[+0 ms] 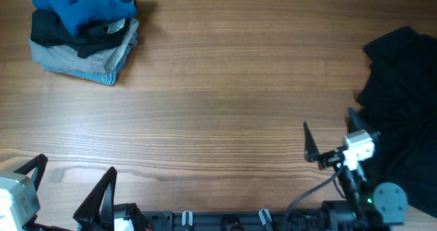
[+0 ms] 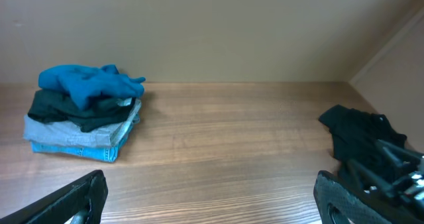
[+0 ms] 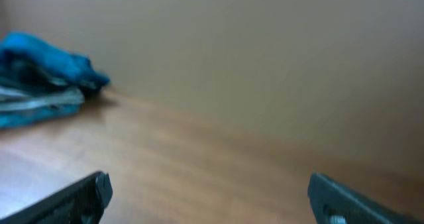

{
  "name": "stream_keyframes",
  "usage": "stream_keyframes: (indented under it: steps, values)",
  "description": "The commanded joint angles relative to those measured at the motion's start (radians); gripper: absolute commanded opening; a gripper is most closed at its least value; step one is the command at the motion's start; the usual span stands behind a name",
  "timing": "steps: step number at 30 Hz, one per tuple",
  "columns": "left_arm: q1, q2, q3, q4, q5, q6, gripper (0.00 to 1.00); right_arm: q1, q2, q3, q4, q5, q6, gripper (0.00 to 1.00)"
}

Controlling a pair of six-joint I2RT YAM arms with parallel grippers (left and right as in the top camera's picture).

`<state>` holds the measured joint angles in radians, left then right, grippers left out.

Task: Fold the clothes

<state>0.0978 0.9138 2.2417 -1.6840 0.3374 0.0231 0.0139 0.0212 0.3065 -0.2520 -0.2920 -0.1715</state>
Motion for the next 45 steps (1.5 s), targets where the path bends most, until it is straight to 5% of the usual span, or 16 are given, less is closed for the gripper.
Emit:
stream_keyframes:
  steps: [1,4,8,33,38,45]
  values:
    - [-0.005,-0.002,-0.004,0.0,-0.003,-0.009,1.0,-0.006,-0.018,-0.162,0.196,-0.103,-0.009,1.0]
    - [-0.004,-0.002,-0.004,0.0,-0.003,-0.009,1.0,-0.006,-0.019,-0.301,0.408,-0.117,-0.013,1.0]
    - [-0.004,-0.002,-0.004,0.0,-0.002,-0.009,1.0,0.011,-0.019,-0.301,0.281,-0.112,-0.009,1.0]
    - [0.005,0.002,-0.014,0.013,0.009,-0.005,1.0,0.076,-0.016,-0.301,0.285,-0.117,-0.012,1.0]
    - [0.058,-0.03,-0.25,0.304,-0.012,-0.006,1.0,0.076,-0.016,-0.301,0.285,-0.117,-0.012,1.0]
    - [0.056,-0.295,-0.879,0.852,-0.006,-0.006,1.0,0.076,-0.016,-0.301,0.285,-0.117,-0.012,1.0]
